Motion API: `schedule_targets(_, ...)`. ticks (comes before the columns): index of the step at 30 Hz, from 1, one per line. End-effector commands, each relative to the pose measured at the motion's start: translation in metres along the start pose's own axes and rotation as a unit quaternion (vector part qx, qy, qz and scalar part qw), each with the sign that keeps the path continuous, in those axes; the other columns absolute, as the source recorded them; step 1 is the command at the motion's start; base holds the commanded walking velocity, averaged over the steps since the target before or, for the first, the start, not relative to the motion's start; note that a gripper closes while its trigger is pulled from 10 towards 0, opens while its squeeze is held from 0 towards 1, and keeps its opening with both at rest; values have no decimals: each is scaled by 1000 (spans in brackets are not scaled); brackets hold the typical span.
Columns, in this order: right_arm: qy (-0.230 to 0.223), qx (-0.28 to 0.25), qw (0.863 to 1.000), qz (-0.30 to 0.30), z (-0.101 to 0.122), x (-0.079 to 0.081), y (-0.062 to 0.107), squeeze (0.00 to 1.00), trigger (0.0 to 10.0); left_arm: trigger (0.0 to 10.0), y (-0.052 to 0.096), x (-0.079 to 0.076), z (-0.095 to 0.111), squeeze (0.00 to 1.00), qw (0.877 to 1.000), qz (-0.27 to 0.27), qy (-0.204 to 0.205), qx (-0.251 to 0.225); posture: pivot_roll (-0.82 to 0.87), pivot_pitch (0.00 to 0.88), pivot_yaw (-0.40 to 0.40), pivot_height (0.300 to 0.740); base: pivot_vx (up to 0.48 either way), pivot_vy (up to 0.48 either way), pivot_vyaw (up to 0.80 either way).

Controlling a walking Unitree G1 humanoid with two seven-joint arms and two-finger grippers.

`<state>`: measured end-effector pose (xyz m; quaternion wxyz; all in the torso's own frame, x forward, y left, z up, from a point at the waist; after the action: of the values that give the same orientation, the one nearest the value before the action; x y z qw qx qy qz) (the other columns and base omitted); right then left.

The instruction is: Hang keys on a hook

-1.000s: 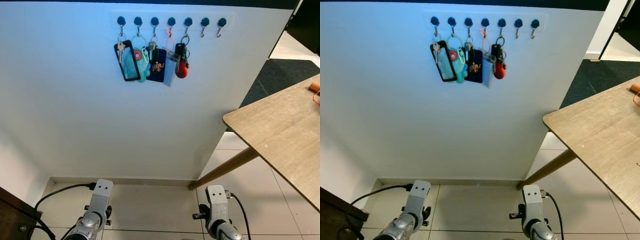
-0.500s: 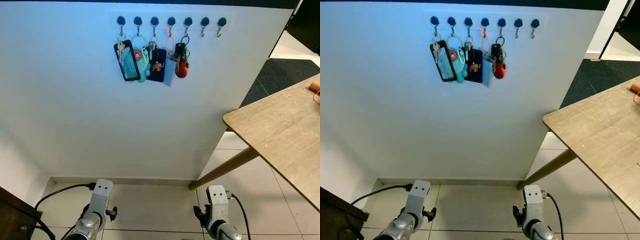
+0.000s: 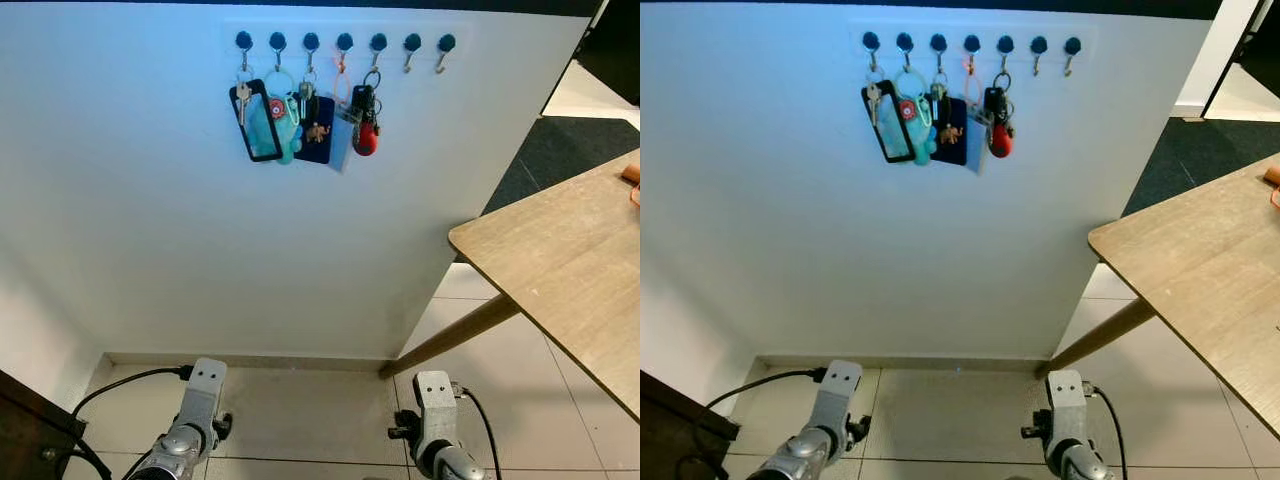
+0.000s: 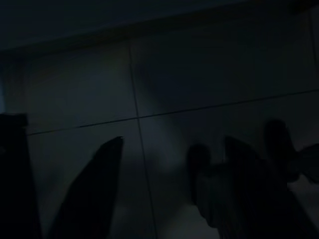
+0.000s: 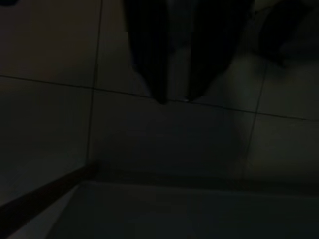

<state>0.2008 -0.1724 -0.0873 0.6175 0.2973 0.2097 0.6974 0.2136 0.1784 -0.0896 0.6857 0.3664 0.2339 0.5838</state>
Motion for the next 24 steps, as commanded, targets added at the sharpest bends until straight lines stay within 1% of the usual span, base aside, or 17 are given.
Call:
schedule_targets(1,1,11,1000,-5,-6,-1,2,1000,10000,10000,0,-6,-2,1000,1000,-5,-1,2,37,56,-27,740,0,0,0)
schedule_targets(2,0,11,1000,-6,-6,-1,2,1000,10000,6392,0,-6,-2,1000,1000,-4,1,2,37,56,-27,740,0,0,0)
schedule_targets(3,-3,9,1000,-3,-5,0,1,1000,8353,706,0,-6,-2,443,1000,-5,1,2,37,56,-27,740,0,0,0)
schedule_targets(4,-3,9,1000,-2,-5,0,1,988,2510,0,0,-6,-2,16,1000,-5,0,1,36,57,-26,740,0,0,0)
schedule_targets(5,-2,9,1000,-1,-5,1,1,486,0,0,0,-6,-2,0,1000,-4,-1,2,36,57,-26,740,0,0,0)
schedule_targets(6,-1,9,1000,-1,-5,1,1,0,0,0,0,-6,-2,0,1000,-3,-2,2,36,57,-26,740,0,0,0)
schedule_targets(9,3,10,1000,-4,-5,0,1,0,0,0,0,-6,-2,0,1000,-1,-2,3,37,58,-27,740,0,0,0)
schedule_targets(10,8,12,1000,-9,-6,0,1,0,6392,9843,0,-6,-1,188,1000,-3,-1,3,37,58,-27,740,0,0,0)
schedule_targets(11,6,12,1000,-8,-6,0,1,0,10000,10000,0,-6,-1,1000,1000,-3,-1,4,38,58,-26,740,0,0,0)
schedule_targets(12,6,12,1000,-8,-6,0,1,0,10000,10000,0,-6,-1,1000,1000,-3,-1,4,38,58,-26,740,0,0,0)
schedule_targets(13,6,12,1000,-8,-6,-1,2,39,10000,10000,-1,-5,-1,1000,1000,2,-5,5,39,58,-26,740,0,0,0)
schedule_targets(14,9,13,1000,-11,-6,-1,2,55,10000,10000,-1,-4,-1,1000,1000,7,-8,6,38,58,-26,740,0,0,0)
schedule_targets(15,13,14,1000,-14,-6,-2,2,12,10000,10000,0,-4,-2,227,1000,10,-10,7,38,58,-26,740,0,0,0)
schedule_targets(17,13,14,1000,-14,-6,-2,2,12,10000,10000,0,-4,-2,227,1000,10,-10,7,38,58,-26,740,0,0,0)
schedule_targets(18,15,15,1000,-17,-7,-2,2,0,10000,10000,0,-3,-2,0,1000,11,-12,8,38,57,-24,740,0,0,0)
schedule_targets(24,13,18,1000,-15,-8,-1,2,0,10000,10000,0,-3,-2,0,1000,9,-13,7,38,58,-25,740,0,0,0)
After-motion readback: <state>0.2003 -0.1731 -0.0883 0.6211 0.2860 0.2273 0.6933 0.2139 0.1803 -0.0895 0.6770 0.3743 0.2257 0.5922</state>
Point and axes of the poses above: a point about 5 cm out from each wrist's last joint towards the gripper, its own y axis pointing back from the gripper into the wrist, its own z axis along the axis of the wrist's last joint, x = y × z, the point moved 2 cm from there along -y, pointing out of the wrist towards the gripper, and after that the axes turned 3 degrees about -y, right-handed, at the moved point
